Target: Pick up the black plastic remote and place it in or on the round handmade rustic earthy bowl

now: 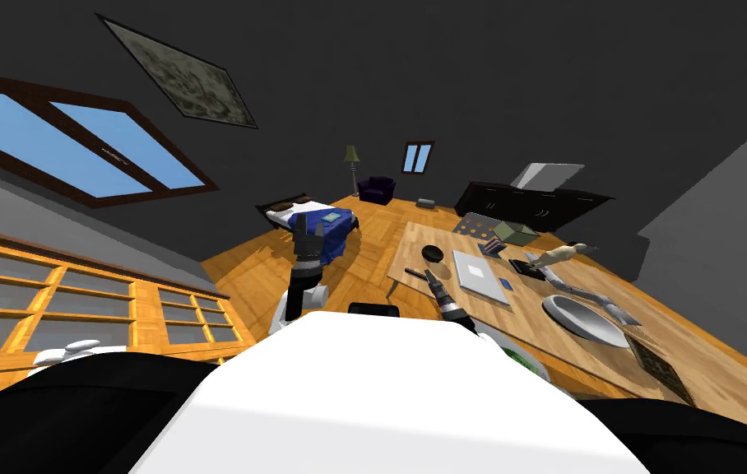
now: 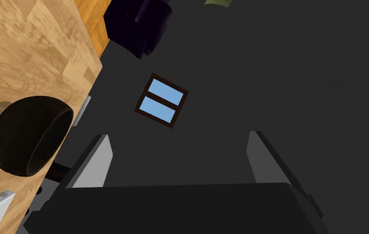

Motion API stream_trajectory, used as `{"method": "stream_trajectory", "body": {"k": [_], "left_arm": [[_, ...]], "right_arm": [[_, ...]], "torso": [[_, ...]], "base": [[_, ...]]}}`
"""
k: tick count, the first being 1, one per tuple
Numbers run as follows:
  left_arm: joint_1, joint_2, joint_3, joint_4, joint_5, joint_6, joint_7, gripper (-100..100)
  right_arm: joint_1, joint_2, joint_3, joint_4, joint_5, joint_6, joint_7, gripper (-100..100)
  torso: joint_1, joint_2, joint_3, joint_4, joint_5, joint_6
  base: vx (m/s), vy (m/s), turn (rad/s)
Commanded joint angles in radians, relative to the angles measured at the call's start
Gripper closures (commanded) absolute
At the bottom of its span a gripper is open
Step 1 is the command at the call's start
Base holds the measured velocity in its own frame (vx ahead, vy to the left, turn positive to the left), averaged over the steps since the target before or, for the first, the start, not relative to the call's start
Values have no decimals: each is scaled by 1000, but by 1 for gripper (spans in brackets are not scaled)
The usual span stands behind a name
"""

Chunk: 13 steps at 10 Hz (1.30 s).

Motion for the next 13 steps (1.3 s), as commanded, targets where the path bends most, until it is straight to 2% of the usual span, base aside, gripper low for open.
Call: {"method": "stream_trajectory", "body": {"k": [1,2,3,4,6,7,8,9,11,13], "left_arm": [[0,0,0,0,0,0,0,0],[0,0,0,0,0,0,0,0],[0,0,0,0,0,0,0,0],[0,0,0,0,0,0,0,0],[0,0,0,0,0,0,0,0],[0,0,0,0,0,0,0,0],[0,0,0,0,0,0,0,0],[0,0,0,0,0,0,0,0],[0,0,0,0,0,0,0,0],[0,0,0,0,0,0,0,0]], "right_arm": [[30,-50,19,50,8,-5,4,-100],[30,-67,19,50,8,-5,4,-100],[52,-107,38,97,18,-9,11,-100],[52,-117,38,102,18,-9,11,-100],[96,-201,77,193,41,-18,27,-100],[96,-210,77,206,41,-18,27,-100],[117,-250,97,237,55,-23,36,-100],[117,-253,97,270,55,-23,36,-100],[157,-318,136,369,86,-34,54,-100],[157,-333,136,388,86,-34,54,-100]], "torso": [[0,0,0,0,0,0],[0,0,0,0,0,-1],[0,0,0,0,0,0],[1,0,0,0,0,-1],[1,0,0,0,0,-1],[2,-1,0,0,0,-1],[1,-1,0,0,0,0],[1,-1,0,0,0,-1],[0,0,0,0,0,0],[0,-1,-1,0,0,0]], "base": [[6,54,208],[9,43,170],[9,59,341],[10,46,143],[14,74,365],[30,57,175],[23,68,362],[24,36,144],[27,59,365],[28,34,107]]}}
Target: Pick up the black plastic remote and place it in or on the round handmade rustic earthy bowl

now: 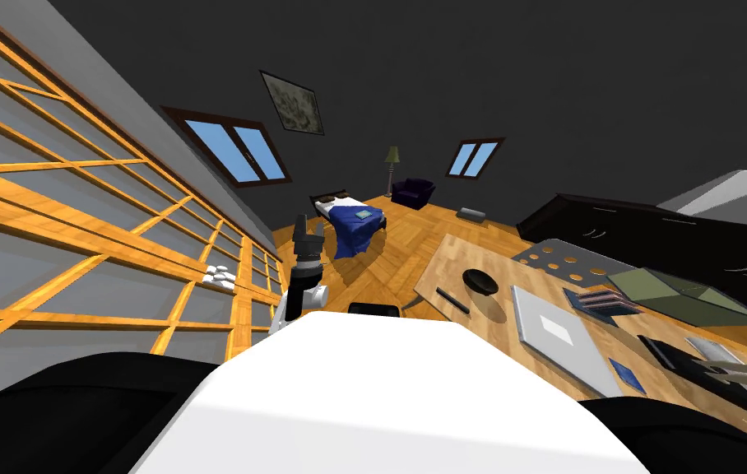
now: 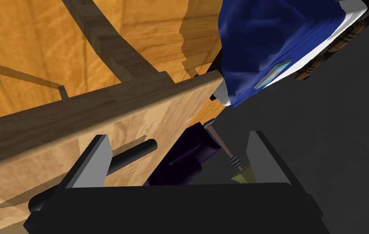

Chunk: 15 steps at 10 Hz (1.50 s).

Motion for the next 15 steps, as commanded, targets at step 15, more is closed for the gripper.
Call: {"method": "stream_trajectory", "body": {"k": [15], "left_arm": [[0,0,0,0,0,0,0,0]], "right_arm": [[88,-154,106,369,123,-40,67,-100]], "torso": [[-1,-1,0,0,0,0]], "base": [[26,23,204]]}}
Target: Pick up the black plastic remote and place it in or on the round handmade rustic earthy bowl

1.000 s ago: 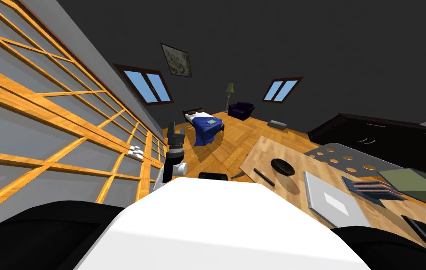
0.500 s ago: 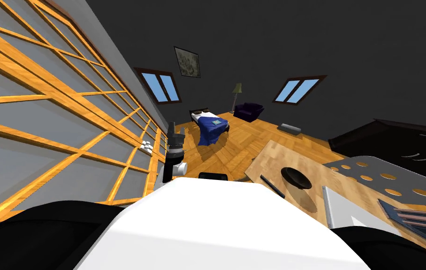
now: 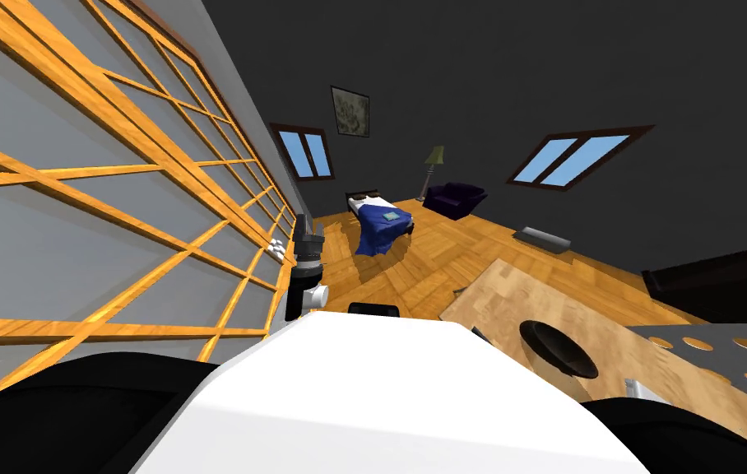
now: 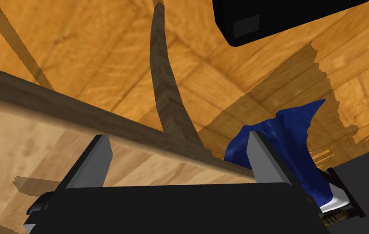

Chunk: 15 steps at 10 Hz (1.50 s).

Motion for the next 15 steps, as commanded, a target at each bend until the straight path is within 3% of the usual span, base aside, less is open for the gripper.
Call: {"method": "stream_trajectory", "body": {"k": [1,4,7,9,10,14,15], "left_arm": [[0,0,0,0,0,0,0,0],[0,0,0,0,0,0,0,0],[0,0,0,0,0,0,0,0],[0,0,0,0,0,0,0,0],[0,0,0,0,0,0,0,0],[0,0,0,0,0,0,0,0],[0,0,0,0,0,0,0,0]], "right_arm": [[2,-11,19,50,25,-8,9,-100],[8,-15,32,118,48,-15,20,-100],[13,-9,58,221,97,-28,44,-100],[12,14,82,318,145,-42,66,-100],[12,14,82,338,145,-42,66,-100],[-6,90,122,502,235,-67,107,-100],[-6,90,122,502,235,-67,107,-100]], "torso": [[0,0,0,0,0,0],[0,-2,-1,0,0,-1],[-1,-1,-1,0,0,0],[-2,-2,-1,0,0,-1],[-2,-3,-2,-1,-1,-1],[-2,-2,-1,0,0,-1],[-2,-2,-1,0,0,-1]], "base": [[25,11,339],[39,-2,222],[39,-6,267],[61,-30,395],[47,-27,290],[41,-31,381],[23,-36,112]]}}
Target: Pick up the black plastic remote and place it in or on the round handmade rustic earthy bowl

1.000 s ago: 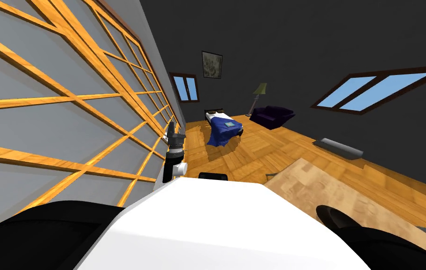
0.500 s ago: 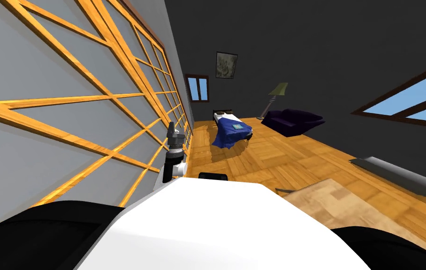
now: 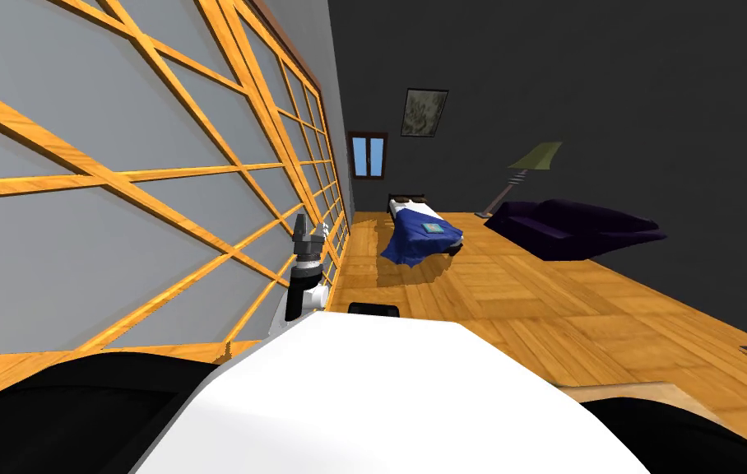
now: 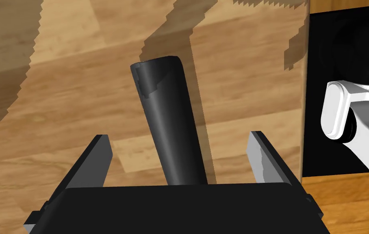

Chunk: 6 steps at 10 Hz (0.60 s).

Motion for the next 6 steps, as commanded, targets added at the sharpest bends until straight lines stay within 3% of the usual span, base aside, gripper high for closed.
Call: {"method": "stream_trajectory", "body": {"k": [1,4,5,6], "left_arm": [[0,0,0,0,0,0,0,0],[0,0,0,0,0,0,0,0],[0,0,0,0,0,0,0,0],[0,0,0,0,0,0,0,0]], "right_arm": [[-12,29,13,43,26,-6,11,-100],[-31,89,35,119,75,-20,31,-100],[-31,89,35,119,75,-20,31,-100],[-42,117,44,149,96,-26,40,-100]], "torso": [[0,0,0,0,0,0],[0,0,0,0,0,-1],[0,0,0,0,0,-1],[1,1,1,0,0,0]], "base": [[15,-19,188],[20,-29,274],[13,-23,69],[10,-17,216]]}}
